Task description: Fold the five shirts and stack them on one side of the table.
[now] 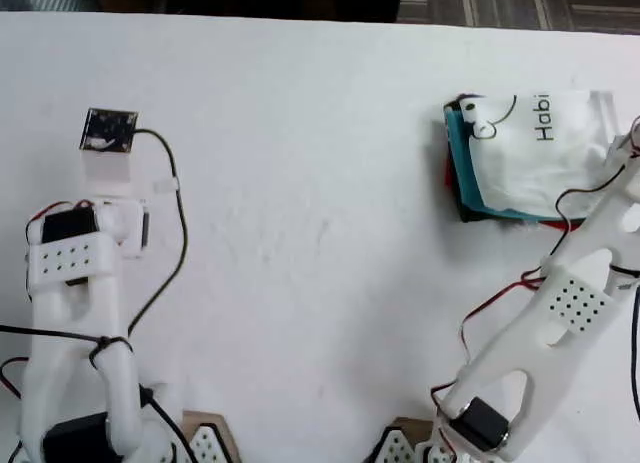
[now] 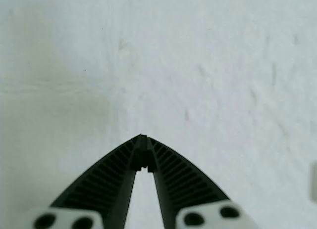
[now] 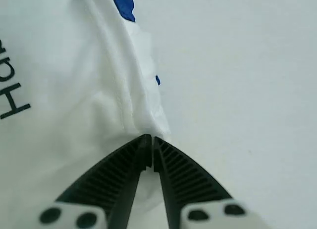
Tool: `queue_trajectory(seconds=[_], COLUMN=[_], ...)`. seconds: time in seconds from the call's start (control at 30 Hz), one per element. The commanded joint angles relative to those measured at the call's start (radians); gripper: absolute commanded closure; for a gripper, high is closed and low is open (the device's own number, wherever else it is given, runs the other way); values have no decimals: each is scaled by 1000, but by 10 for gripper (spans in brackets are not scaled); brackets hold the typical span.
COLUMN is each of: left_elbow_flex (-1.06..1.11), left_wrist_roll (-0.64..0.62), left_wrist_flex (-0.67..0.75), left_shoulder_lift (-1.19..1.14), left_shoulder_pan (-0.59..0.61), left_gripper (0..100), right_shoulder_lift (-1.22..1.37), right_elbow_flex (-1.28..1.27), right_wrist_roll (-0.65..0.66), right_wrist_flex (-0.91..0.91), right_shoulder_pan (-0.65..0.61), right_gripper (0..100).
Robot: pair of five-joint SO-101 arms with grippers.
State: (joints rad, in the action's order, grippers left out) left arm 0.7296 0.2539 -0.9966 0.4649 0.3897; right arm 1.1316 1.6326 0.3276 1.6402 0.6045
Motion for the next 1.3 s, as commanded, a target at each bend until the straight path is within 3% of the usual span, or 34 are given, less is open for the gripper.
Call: queue_trajectory(seconds=[0.0,0.17,0.4,0.5,0.63,0.73,0.87,1.07,1.27], left_elbow_flex=[-4,-4,-28,-85,-108,-16,166,400,624], left_wrist_roll=[5,5,3,3,8,11,12,11,2], left_wrist_flex=[12,11,-5,-144,-328,-381,-347,-328,-377], left_shoulder_lift=[31,31,51,129,288,417,588,861,1177], left_shoulder_pan=[3,3,2,2,6,6,2,8,2], left_gripper=[973,973,973,973,974,974,973,973,973], right_shoulder_lift=[21,-2,-285,-417,-588,-756,-1049,-1488,-1765], right_elbow_flex=[35,38,35,32,-89,-353,-864,-1613,-2136], right_wrist_roll=[11,11,2,11,14,48,95,95,95], right_wrist_flex=[-2,-41,25,139,134,134,133,97,-111], right_shoulder_pan=[7,21,13,-25,-25,-31,-114,-355,-529], right_gripper=[978,978,978,978,978,978,978,978,978])
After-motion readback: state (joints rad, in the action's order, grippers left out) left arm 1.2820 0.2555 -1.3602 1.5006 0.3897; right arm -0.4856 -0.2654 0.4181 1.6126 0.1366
